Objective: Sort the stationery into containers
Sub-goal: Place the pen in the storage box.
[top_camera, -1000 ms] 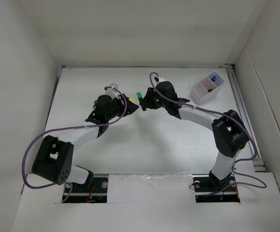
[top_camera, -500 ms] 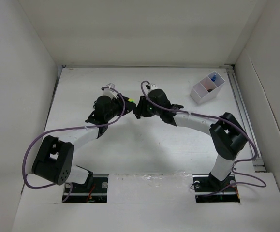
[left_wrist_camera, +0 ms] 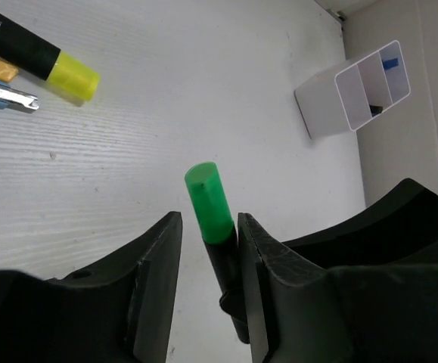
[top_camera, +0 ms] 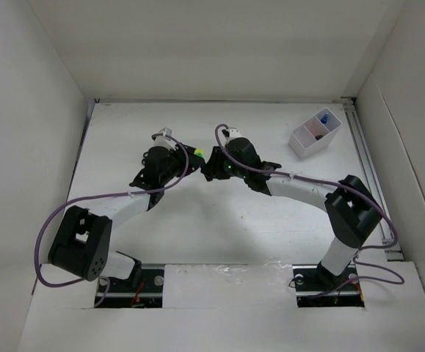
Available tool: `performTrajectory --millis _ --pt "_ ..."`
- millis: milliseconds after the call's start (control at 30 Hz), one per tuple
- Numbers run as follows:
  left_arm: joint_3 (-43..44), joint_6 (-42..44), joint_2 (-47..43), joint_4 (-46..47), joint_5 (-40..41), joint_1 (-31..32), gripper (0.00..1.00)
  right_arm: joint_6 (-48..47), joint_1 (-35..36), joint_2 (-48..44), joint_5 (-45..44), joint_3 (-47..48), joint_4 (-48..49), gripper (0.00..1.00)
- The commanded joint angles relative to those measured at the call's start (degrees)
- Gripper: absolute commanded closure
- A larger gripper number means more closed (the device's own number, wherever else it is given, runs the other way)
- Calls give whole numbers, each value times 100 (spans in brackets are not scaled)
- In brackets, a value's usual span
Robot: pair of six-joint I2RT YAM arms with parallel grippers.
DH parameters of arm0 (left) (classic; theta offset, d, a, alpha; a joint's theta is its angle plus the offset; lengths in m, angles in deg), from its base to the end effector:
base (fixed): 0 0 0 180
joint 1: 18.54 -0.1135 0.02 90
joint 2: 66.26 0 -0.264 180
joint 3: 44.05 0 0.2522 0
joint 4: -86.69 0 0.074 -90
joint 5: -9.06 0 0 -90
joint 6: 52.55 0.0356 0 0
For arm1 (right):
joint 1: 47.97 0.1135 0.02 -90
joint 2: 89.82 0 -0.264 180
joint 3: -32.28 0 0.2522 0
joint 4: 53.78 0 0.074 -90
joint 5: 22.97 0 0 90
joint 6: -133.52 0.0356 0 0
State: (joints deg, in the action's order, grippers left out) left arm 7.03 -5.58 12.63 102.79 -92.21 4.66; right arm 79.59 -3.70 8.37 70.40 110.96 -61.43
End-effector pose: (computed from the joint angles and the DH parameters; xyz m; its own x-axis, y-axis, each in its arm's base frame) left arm 0.2719 -0.1241 0.2328 -0.5200 -0.5052 -0.6887 0.2837 0.6584 -0.6972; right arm 0.2798 0.2757 0.2406 -0.6965 0.1418 -0.7034 -0.4011 0.7359 0.5455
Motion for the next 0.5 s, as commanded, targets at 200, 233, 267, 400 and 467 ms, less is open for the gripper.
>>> performTrajectory --millis 200,233,267,400,467 --pt "-14 -30 74 406 -358 9 86 233 178 -142 242 29 794 98" --pt "-14 -30 74 406 -359 9 89 233 178 -142 242 29 795 98" --pt "-14 30 74 406 -359 9 91 294 178 -142 242 29 795 97" --pt "-14 84 74 406 -411 9 99 295 178 -142 242 29 795 90" --pt "38 84 74 406 -411 9 100 295 178 -142 242 -23 795 80"
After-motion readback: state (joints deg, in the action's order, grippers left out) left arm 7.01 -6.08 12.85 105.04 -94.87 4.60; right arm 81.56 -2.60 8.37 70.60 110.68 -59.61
